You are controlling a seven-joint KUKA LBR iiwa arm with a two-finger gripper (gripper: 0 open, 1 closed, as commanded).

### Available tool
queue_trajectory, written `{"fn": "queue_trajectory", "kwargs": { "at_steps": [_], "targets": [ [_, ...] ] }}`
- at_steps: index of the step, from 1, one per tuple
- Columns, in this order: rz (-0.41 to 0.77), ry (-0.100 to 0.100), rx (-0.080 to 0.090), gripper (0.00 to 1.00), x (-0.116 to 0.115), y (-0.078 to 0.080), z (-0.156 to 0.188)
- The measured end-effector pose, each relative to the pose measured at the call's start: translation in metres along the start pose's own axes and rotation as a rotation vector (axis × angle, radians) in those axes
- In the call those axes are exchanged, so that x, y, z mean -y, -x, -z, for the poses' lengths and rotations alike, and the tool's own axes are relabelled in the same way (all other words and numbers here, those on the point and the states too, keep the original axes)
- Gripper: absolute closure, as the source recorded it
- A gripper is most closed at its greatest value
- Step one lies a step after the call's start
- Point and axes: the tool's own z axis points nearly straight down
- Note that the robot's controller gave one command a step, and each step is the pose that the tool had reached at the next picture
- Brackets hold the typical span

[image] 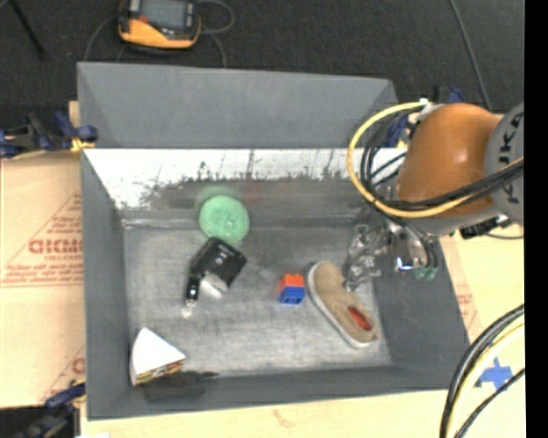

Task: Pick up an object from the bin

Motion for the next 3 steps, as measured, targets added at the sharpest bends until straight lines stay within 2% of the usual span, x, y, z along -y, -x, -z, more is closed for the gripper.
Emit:
{"fn": "queue_trajectory", "kwargs": {
  "at_steps": [1,2,3],
  "targets": [
    [-0.091,0.004,-0.029,1.0,-0.03,0.006,-0.006],
    [-0.31,0.002,-0.014,1.0,-0.068,0.026,0.02],
    [-0.273,0.001,-0.016,1.0,-0.072,0.024,0.046]
  ]
}}
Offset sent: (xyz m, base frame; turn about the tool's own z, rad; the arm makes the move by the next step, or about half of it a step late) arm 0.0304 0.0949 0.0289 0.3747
